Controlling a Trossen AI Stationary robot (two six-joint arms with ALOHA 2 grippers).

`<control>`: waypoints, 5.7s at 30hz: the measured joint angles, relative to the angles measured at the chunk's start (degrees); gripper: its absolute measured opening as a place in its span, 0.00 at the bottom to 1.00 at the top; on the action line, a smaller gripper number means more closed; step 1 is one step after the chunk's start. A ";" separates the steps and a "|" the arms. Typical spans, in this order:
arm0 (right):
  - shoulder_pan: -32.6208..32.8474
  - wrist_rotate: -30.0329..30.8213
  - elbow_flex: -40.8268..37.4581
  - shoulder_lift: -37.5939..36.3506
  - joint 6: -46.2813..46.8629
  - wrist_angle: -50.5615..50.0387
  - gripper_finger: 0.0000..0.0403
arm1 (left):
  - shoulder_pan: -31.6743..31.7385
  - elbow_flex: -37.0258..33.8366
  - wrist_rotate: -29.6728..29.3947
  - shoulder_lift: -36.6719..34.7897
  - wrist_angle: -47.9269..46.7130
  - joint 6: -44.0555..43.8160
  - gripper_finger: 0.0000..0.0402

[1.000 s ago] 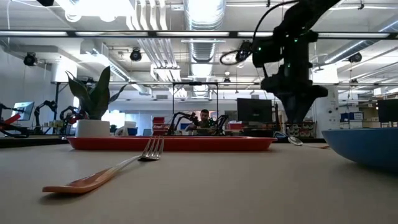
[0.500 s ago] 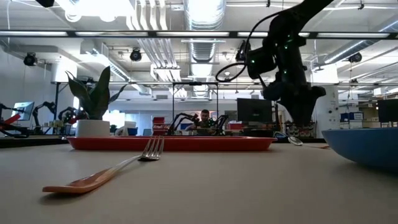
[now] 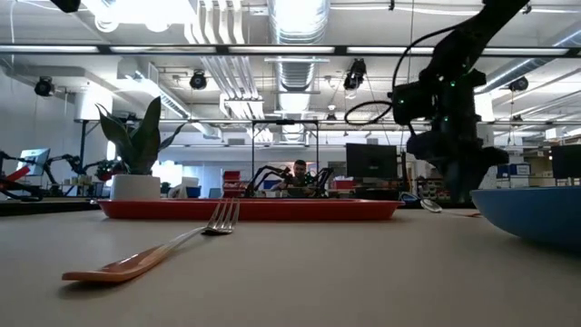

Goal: Pick and place plate/cup/fork/spoon on tray
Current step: Put the orange spoon on the red tray

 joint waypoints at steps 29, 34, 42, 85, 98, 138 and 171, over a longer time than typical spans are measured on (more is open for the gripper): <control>-4.64 2.53 5.01 2.19 -8.54 0.91 0.31 | 0.00 -0.04 -0.22 0.07 0.06 -0.11 0.56; -5.89 2.60 7.18 2.19 -9.47 0.32 0.31 | 0.00 -0.04 -0.22 0.07 0.06 -0.11 0.56; -6.62 4.20 6.68 2.19 -11.32 -3.48 0.31 | 0.00 -0.04 -0.20 0.07 0.07 -0.11 0.56; -8.46 -2.45 -0.54 4.44 -12.08 5.22 0.31 | -0.02 -1.36 0.07 0.09 0.08 -3.06 0.56; -8.44 -1.30 7.06 5.40 -15.11 1.42 0.31 | -0.02 -1.33 -0.22 0.09 0.10 -3.04 0.56; -8.55 0.94 5.03 5.84 -14.28 -5.20 0.31 | -0.02 -1.57 0.13 0.09 0.06 -3.02 0.56; -8.57 0.96 1.72 5.84 -14.47 1.72 0.31 | -0.01 -1.73 0.94 0.09 0.08 -3.05 0.56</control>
